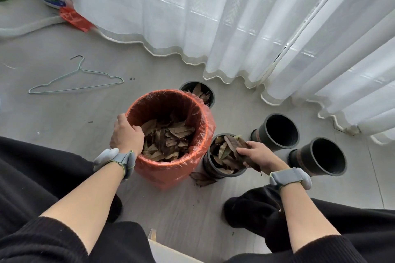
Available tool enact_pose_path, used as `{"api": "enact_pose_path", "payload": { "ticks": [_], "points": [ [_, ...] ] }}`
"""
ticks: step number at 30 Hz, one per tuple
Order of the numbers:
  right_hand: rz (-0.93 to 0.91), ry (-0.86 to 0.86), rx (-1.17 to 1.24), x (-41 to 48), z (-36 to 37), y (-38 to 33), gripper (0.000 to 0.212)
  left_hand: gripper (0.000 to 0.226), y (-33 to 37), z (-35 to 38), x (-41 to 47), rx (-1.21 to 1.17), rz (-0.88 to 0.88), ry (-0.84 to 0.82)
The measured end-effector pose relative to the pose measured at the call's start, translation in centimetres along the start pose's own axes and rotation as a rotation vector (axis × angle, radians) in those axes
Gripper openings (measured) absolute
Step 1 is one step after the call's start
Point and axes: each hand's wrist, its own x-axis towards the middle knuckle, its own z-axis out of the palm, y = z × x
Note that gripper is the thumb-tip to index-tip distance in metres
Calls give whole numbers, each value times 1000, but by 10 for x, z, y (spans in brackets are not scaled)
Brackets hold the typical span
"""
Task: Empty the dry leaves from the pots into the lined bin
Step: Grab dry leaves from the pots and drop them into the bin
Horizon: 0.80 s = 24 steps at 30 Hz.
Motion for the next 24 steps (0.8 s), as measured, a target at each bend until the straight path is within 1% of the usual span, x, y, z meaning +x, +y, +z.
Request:
{"api": "enact_pose_path", "payload": {
  "ticks": [3, 6, 9, 12, 14, 16, 18, 20, 22, 24],
  "points": [
    [-21, -95, 129, -14, -11, -24, 20, 37, 1, 0, -1, -8, 1, -3],
    [-93, -158, 204, -27, -17, -55, 23, 37, 1, 0, 0, -5, -4, -2],
    [-198, -182, 183, -37, -4, -86, 22, 36, 1, 0, 0, -8, -5, 2],
    [-327, -179, 57, -44, 27, -113, 19, 34, 2, 1, -1, -23, -6, 14],
    [-431, -107, -104, -46, 56, -127, 16, 33, 2, 0, 0, -27, -4, 10],
    [-573, 33, -304, -48, 83, -133, 19, 33, 4, 0, -1, -31, 4, 2],
    [-705, 119, -426, -48, 109, -134, 25, 33, 2, -1, 0, -34, 5, -3],
    [-776, 124, -431, -47, 125, -129, 30, 32, 1, -2, -1, -39, 7, -4],
    [-773, 157, -355, -41, 124, -125, 35, 31, 1, -2, -1, -46, 14, -2],
    [-738, 239, -266, -29, 114, -123, 31, 31, 1, -3, 0, -51, 4, -3]
  ]
}}
